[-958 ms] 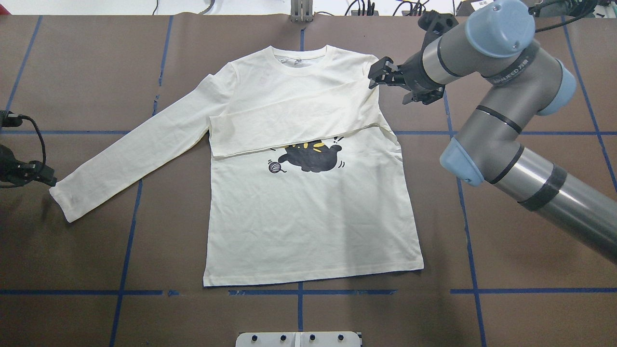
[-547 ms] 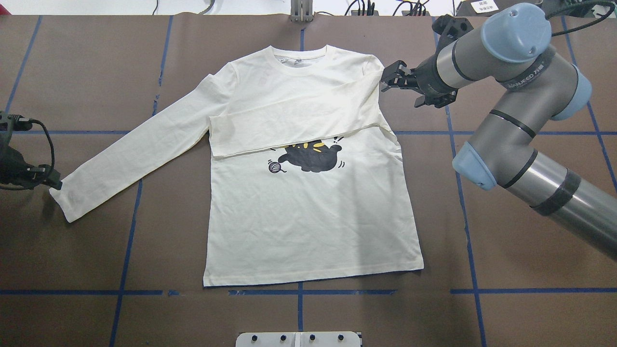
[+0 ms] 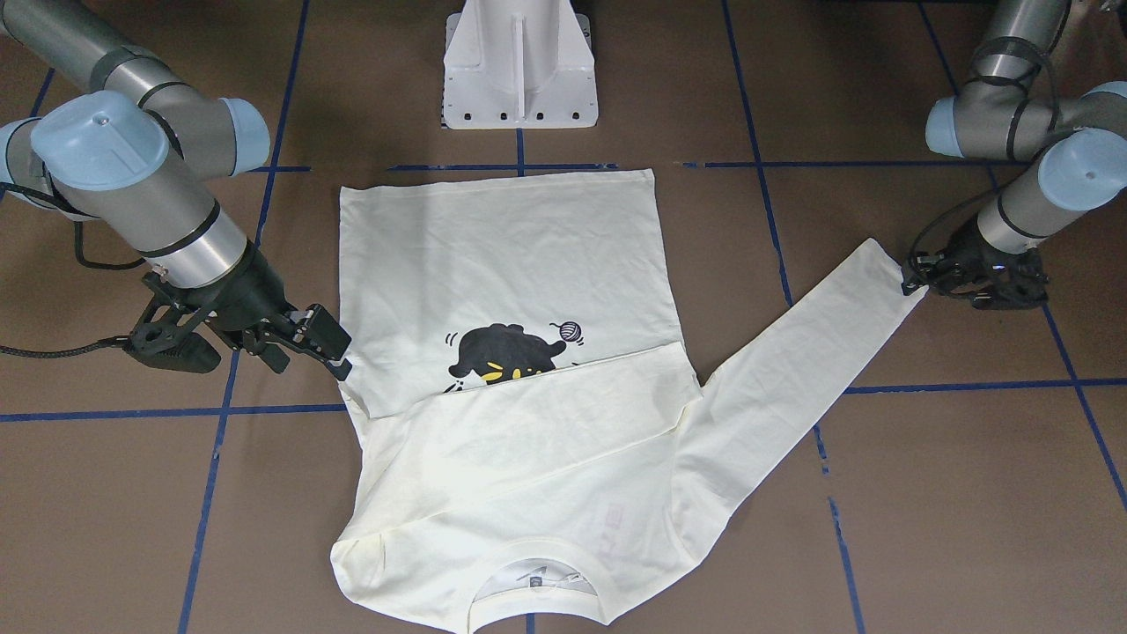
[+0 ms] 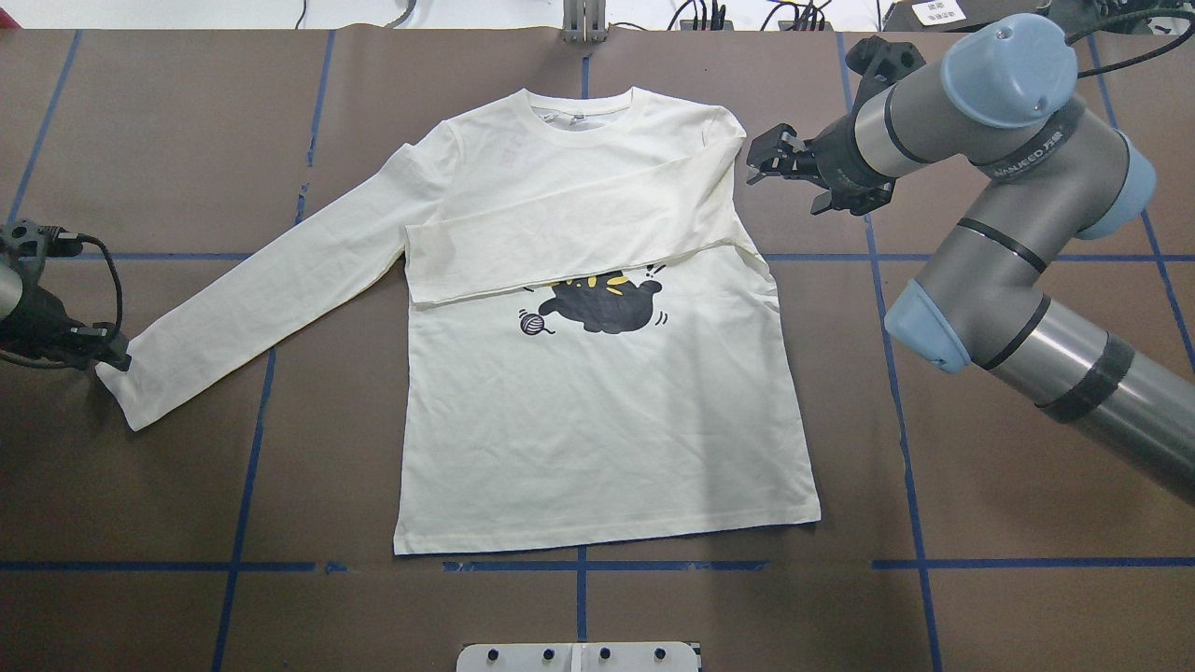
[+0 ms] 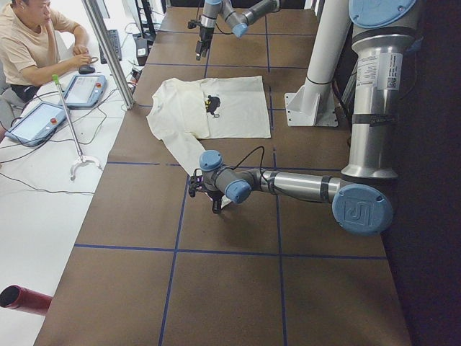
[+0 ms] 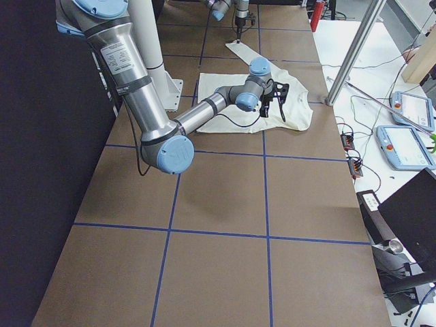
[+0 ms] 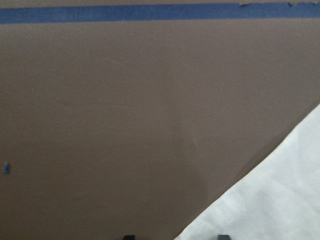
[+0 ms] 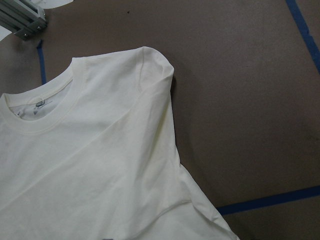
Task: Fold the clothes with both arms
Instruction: 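Release the sleeve and raise the right gripper while the left gripper reaches the other cuff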
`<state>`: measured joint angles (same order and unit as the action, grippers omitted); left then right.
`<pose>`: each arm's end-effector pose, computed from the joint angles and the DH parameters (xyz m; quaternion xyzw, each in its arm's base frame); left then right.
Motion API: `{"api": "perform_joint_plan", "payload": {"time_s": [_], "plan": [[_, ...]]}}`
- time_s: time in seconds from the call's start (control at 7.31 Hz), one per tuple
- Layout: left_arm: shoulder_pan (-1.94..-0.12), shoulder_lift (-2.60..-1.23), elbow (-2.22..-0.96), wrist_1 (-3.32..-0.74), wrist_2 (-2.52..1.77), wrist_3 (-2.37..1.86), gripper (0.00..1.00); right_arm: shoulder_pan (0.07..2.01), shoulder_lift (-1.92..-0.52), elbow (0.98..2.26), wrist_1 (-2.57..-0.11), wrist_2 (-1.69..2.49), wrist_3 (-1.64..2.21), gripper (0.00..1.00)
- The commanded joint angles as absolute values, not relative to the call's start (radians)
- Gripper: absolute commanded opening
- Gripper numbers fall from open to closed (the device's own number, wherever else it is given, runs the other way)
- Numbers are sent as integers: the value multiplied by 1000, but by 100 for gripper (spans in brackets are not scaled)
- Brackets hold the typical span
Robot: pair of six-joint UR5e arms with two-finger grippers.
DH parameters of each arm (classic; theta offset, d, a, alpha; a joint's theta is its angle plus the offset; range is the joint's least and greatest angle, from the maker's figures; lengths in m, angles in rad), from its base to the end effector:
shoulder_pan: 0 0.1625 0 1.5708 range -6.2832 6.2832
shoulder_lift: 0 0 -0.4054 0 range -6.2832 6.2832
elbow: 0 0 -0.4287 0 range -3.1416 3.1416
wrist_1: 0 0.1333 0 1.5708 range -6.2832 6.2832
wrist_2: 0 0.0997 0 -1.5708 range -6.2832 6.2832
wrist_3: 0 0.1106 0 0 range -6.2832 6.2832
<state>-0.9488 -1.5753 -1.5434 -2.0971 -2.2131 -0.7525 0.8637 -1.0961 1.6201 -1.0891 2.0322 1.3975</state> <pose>0.2721 -0.4946 0.6072 -0.0113 0.3862 0.0185 0.9221 -0.3866 -0.5818 0.2774 0.0585 -0.5068 0.1849 0.8400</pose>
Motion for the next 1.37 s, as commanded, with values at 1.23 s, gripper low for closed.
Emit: {"api": "perform_joint_plan", "payload": {"time_s": [1.23], "plan": [[-1209, -1607, -1839, -1893, -2358, -612, 0, 905, -1213, 1718, -1088, 2063, 1385, 100]]}}
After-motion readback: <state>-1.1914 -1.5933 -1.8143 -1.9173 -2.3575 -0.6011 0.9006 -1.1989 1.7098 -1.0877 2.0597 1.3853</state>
